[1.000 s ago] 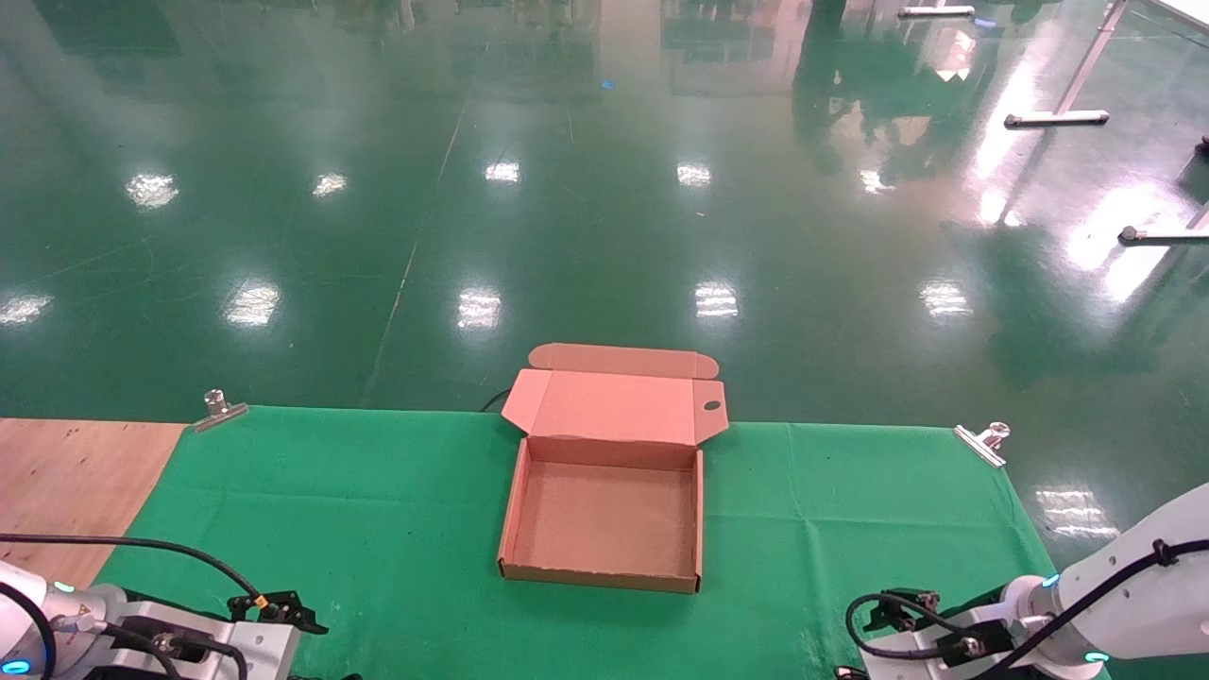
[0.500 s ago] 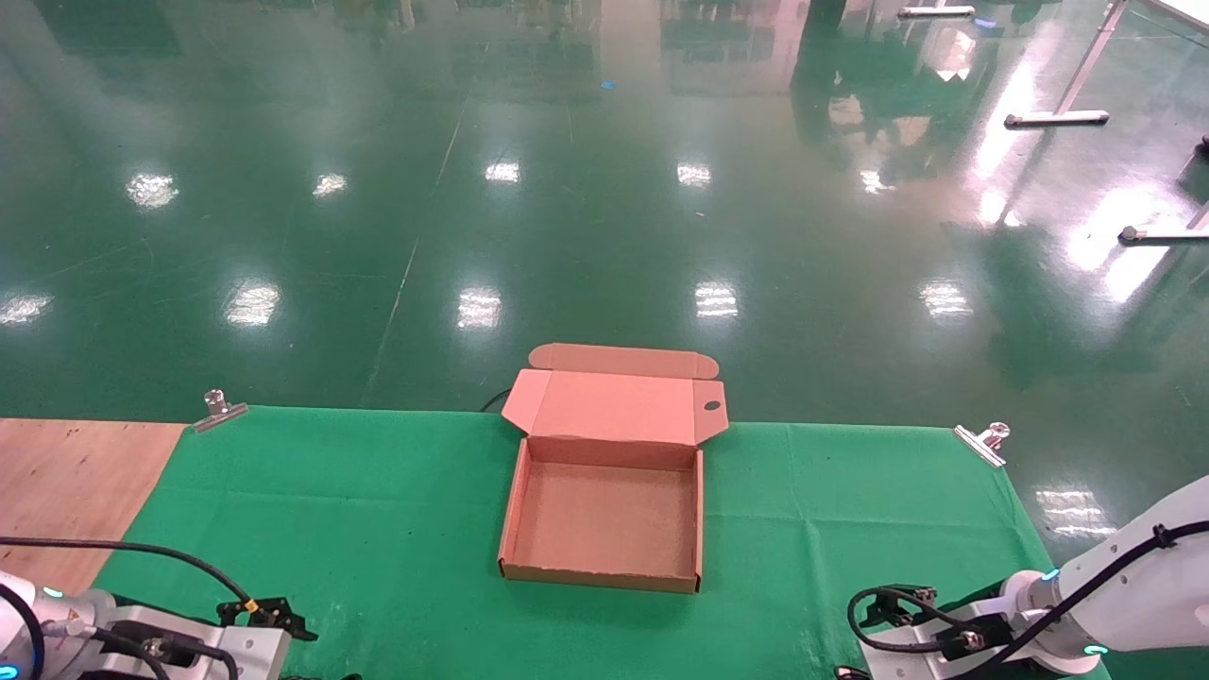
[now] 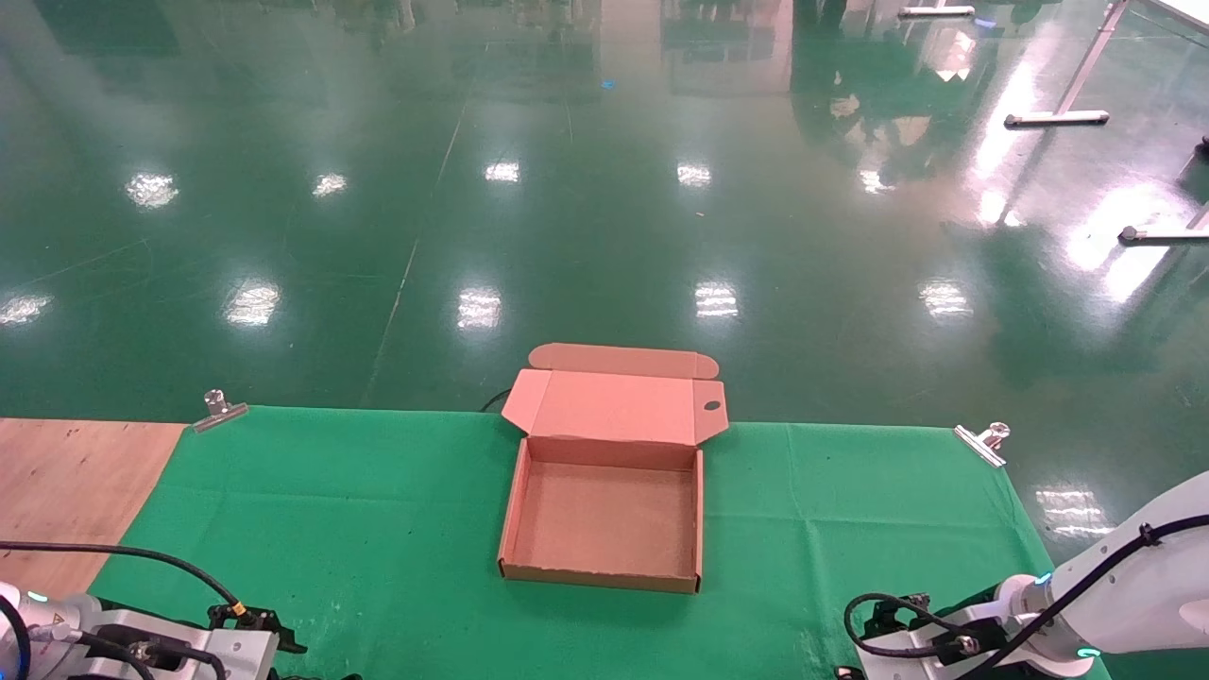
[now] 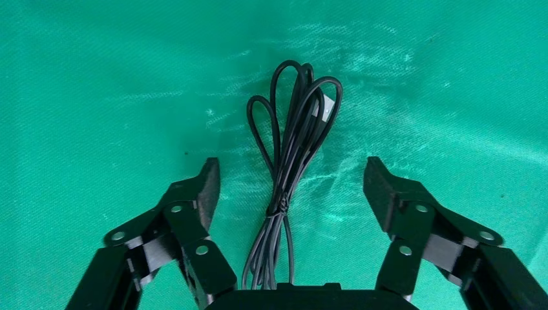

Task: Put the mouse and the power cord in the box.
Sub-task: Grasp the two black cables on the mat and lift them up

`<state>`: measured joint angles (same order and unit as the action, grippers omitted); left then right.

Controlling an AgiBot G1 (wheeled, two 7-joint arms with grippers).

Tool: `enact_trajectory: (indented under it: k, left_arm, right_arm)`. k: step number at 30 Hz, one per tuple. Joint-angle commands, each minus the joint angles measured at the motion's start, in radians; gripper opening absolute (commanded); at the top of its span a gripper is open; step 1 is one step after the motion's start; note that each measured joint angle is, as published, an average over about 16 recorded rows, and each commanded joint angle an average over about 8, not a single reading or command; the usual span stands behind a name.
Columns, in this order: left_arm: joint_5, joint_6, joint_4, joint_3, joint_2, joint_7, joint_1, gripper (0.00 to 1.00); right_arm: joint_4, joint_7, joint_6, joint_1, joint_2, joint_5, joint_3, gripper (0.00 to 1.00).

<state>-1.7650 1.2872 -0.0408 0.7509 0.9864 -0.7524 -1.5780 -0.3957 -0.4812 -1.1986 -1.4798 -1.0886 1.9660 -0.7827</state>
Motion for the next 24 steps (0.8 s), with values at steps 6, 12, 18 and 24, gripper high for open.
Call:
enact_trajectory:
  k: [6, 12, 18, 24]
  left_arm:
    - [0.000, -0.005, 0.017, 0.000, 0.005, -0.006, 0.002, 0.00]
    - [0.000, -0.003, 0.026, 0.000, 0.007, -0.010, 0.005, 0.00]
    - [-0.001, -0.001, 0.032, 0.001, 0.006, -0.013, 0.007, 0.00]
    - [-0.005, 0.012, 0.031, 0.004, -0.001, -0.012, -0.014, 0.00]
  right_arm:
    - [0.037, -0.021, 0.002, -0.013, -0.008, -0.004, 0.002, 0.00]
    - [0.063, -0.036, 0.003, -0.024, -0.014, -0.007, 0.004, 0.00]
    - [0.083, -0.048, 0.008, -0.030, -0.016, -0.009, 0.006, 0.00]
    - [0.087, -0.058, -0.005, -0.049, -0.012, -0.023, 0.015, 0.00]
